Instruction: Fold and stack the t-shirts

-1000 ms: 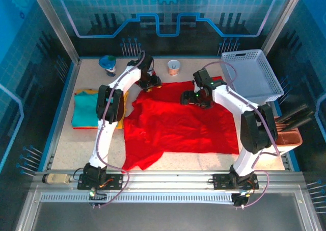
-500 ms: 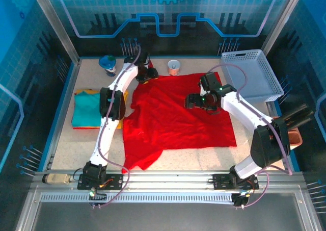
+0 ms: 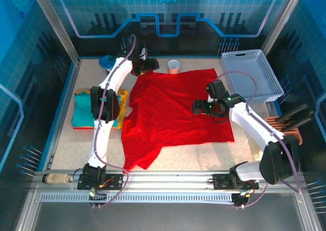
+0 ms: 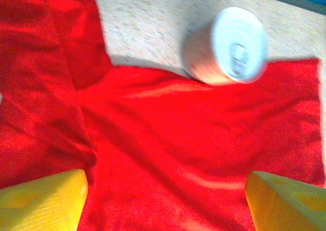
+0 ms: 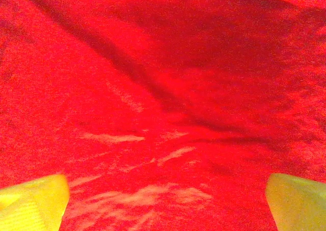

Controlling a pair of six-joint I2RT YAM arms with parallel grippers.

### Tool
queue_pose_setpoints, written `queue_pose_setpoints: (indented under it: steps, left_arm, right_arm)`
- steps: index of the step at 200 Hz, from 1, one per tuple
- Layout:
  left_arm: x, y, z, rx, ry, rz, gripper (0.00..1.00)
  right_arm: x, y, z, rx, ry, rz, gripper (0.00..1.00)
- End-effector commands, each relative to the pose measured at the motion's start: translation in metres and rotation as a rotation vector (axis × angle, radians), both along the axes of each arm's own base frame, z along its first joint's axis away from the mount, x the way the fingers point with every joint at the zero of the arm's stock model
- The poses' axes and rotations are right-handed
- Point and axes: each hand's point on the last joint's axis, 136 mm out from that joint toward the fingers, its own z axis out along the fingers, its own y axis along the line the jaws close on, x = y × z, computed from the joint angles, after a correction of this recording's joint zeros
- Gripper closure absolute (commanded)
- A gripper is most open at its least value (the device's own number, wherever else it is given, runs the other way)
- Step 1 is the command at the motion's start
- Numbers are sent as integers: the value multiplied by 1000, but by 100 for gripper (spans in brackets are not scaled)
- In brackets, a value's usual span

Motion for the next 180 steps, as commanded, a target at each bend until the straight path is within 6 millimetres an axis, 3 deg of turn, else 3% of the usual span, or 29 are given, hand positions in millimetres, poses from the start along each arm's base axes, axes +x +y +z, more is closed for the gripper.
queue_pose_setpoints:
  steps: [1,19,63,92,114,146,166,180]
  left_arm:
    - [-51,-13,28,15,2,-82,17]
    - [-84,-5,23,3,23,-62,17]
    - [-177,25,-2,-10,111,22,18]
    - [-253,52,-33,-3,240,127,24]
    - [-311,73,-43,38,315,165,27]
    - [-388,98,-50,72,414,247,43]
    - [-420,100,-49,42,453,295,55]
    - [-441,105,-54,68,502,326,56]
  right_arm:
    - [-21,-21,-10,2,57,-63,0]
    - [-31,-34,-16,55,69,-128,0]
    - [-58,-67,-37,173,114,-297,11]
    - [-68,-74,-45,196,145,-302,12]
    - [-75,-79,-51,169,165,-300,12]
    - [-80,-79,-59,182,180,-300,13]
    - [-82,-80,-63,189,194,-306,13]
    - [-82,-79,-63,197,193,-305,13]
